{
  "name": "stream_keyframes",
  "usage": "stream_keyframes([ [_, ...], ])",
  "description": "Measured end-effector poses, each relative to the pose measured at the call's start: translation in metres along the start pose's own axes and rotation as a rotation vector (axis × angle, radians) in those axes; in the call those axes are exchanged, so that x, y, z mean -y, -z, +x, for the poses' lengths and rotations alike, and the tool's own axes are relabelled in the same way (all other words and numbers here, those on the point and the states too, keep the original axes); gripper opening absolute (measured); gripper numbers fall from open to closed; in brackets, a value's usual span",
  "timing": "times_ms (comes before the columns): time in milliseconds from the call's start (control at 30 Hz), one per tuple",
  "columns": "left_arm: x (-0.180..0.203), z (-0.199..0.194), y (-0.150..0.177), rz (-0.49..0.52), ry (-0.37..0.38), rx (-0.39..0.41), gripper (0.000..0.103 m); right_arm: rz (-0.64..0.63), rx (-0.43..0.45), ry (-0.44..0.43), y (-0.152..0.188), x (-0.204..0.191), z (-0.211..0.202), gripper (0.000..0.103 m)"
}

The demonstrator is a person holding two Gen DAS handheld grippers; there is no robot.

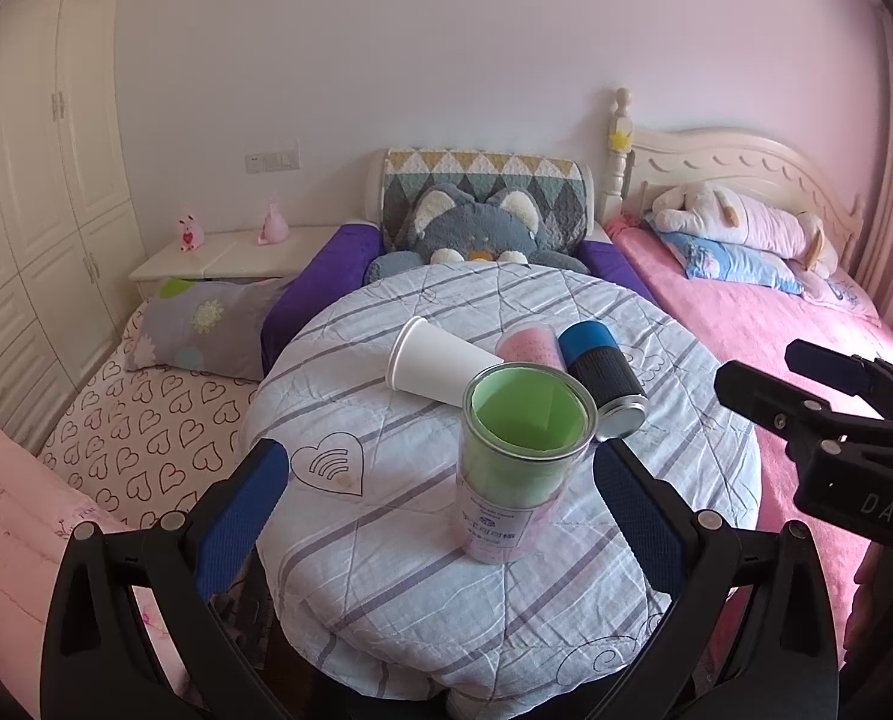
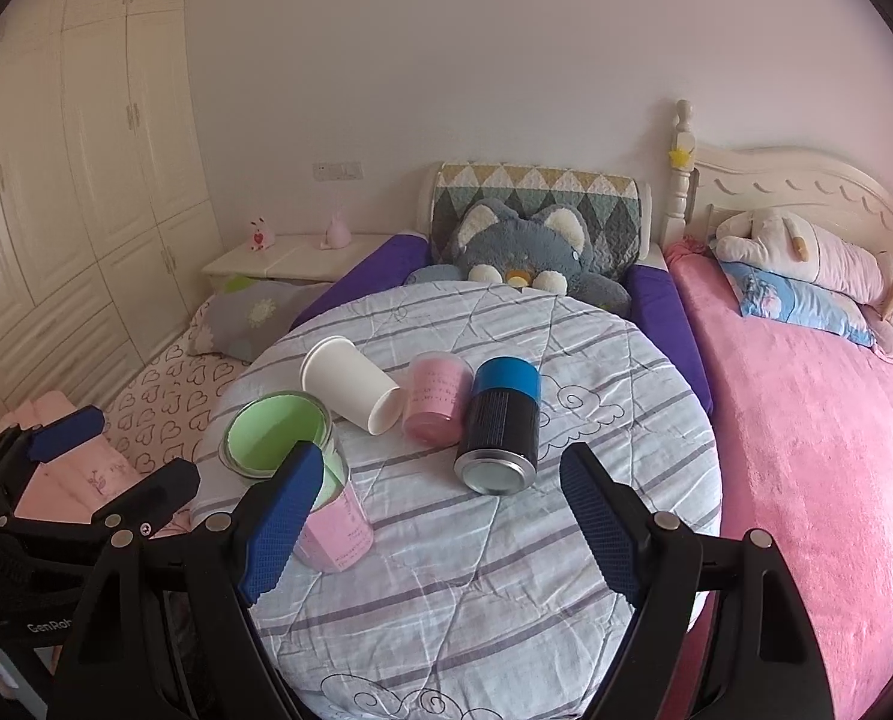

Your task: Flip cup upright

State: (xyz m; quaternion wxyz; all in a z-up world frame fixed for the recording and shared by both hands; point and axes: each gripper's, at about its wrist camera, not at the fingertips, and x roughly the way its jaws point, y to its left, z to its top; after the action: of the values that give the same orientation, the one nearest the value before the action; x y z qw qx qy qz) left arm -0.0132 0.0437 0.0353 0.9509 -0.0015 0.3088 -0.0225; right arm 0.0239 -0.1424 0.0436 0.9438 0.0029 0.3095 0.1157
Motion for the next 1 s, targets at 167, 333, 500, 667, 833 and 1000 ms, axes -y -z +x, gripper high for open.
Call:
stream_keyframes([
  [167,0.006,-0.004,0.003,0.001,0.000,0.025,0.103,0.012,0.062,-0.016,0.002,0.005,-0.008,0.082],
  [333,0.011,-0.006,0.004,0.009,-0.002,0.034,0.103,0.017,0.124,-0.042,0.004,0.010,-0.016,0.082],
  [500,0.009,-0.009,0.004,-0.010,-0.006,0.053,0.103,0.010,0.132,-0.055,0.006,0.012,-0.014,0.083],
  [667,0.010,-0.012,0.005,-0.014,-0.017,0.071,0.103,0.014,0.123,-0.063,0.008,0.014,-0.010,0.083],
  [833,0.013,-0.012,0.005,-0.007,-0.039,0.080,0.103,0.018,0.123,-0.068,0.010,0.016,-0.009,0.083],
  [1000,0.017,-0.012,0.006,0.015,-0.072,0.091,0.103,0.020,0.112,-0.067,0.011,0.018,-0.008,0.083],
])
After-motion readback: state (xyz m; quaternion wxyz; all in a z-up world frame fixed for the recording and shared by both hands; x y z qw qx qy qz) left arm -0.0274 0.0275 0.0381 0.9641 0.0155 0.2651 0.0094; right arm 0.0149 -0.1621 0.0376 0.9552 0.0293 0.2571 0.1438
